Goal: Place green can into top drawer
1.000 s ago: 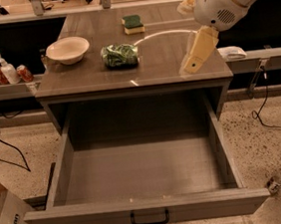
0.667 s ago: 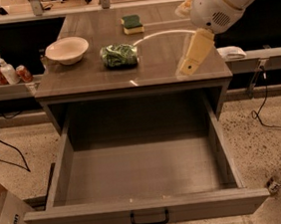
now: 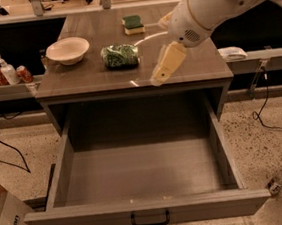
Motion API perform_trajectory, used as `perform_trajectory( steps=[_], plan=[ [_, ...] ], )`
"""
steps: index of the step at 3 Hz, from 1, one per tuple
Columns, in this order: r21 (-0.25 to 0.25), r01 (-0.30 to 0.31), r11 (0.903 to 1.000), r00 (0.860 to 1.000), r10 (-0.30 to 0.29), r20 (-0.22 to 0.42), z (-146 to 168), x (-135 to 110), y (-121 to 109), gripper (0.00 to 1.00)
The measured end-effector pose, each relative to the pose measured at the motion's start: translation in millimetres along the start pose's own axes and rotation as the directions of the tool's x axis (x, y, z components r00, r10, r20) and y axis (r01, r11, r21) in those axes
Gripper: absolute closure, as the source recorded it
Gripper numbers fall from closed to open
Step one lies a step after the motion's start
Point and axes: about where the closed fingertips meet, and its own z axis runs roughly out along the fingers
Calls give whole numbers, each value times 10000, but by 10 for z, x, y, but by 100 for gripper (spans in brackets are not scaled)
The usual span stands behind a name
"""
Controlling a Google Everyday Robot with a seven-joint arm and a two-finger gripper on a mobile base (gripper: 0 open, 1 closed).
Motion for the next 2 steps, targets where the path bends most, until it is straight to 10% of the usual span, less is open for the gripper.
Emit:
perform_trajectory(
  steps=[2],
  plan=[
    [20, -791, 9969, 9884, 782, 1299, 611, -106, -303, 0]
  ],
)
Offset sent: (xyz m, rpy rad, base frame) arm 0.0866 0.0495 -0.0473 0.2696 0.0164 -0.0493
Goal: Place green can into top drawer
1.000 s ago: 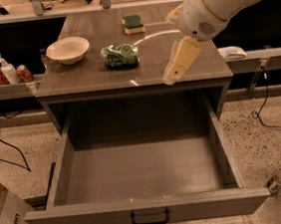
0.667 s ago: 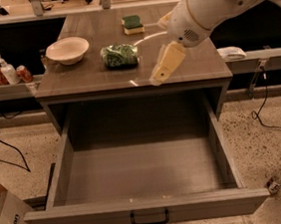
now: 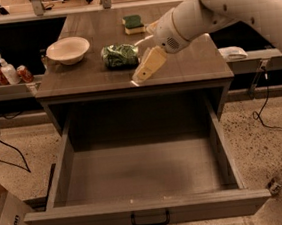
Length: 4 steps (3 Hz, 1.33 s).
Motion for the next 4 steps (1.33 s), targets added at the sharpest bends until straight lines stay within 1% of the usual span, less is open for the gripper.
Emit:
perform_trajectory(
  steps=[1, 2, 3, 4],
  plan=[
    [-243, -383, 9990, 9968, 399, 687, 285, 0, -146, 0],
    [-606, -568, 9965, 9911, 636, 1173, 554, 0, -304, 0],
    [-972, -513, 9939, 9888, 643, 1350, 771, -29, -440, 0],
    [-1356, -471, 9896, 9896, 647, 1285, 979, -18, -545, 0]
  ],
)
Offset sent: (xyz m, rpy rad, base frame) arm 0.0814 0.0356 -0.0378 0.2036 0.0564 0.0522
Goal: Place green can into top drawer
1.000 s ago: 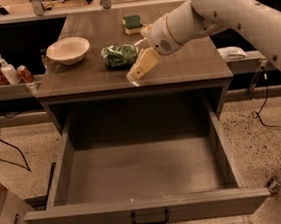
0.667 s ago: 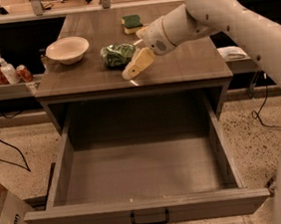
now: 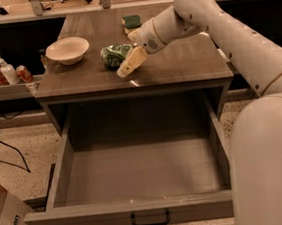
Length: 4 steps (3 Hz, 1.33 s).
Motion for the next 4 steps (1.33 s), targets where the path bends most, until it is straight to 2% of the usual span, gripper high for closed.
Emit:
perform_trajectory(
  steps=[2, 4],
  plan=[
    [-487, -76, 9988, 9995, 62, -302, 215, 119, -58, 42],
    [-315, 657, 9973, 9973, -667, -308, -26, -73, 90, 87]
  ],
)
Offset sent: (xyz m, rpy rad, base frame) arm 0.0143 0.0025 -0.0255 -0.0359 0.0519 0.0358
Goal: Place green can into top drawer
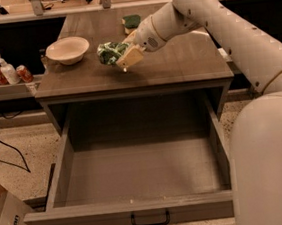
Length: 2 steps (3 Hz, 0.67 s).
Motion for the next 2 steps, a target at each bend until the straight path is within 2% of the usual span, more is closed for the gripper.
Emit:
perform_trajectory(
  steps=[1, 2],
  plan=[
    [221, 488, 9986, 9988, -490, 86, -296, -159, 201, 100],
    [-80, 1094, 9940, 9936, -1091, 287, -596, -273, 697, 100]
  ],
)
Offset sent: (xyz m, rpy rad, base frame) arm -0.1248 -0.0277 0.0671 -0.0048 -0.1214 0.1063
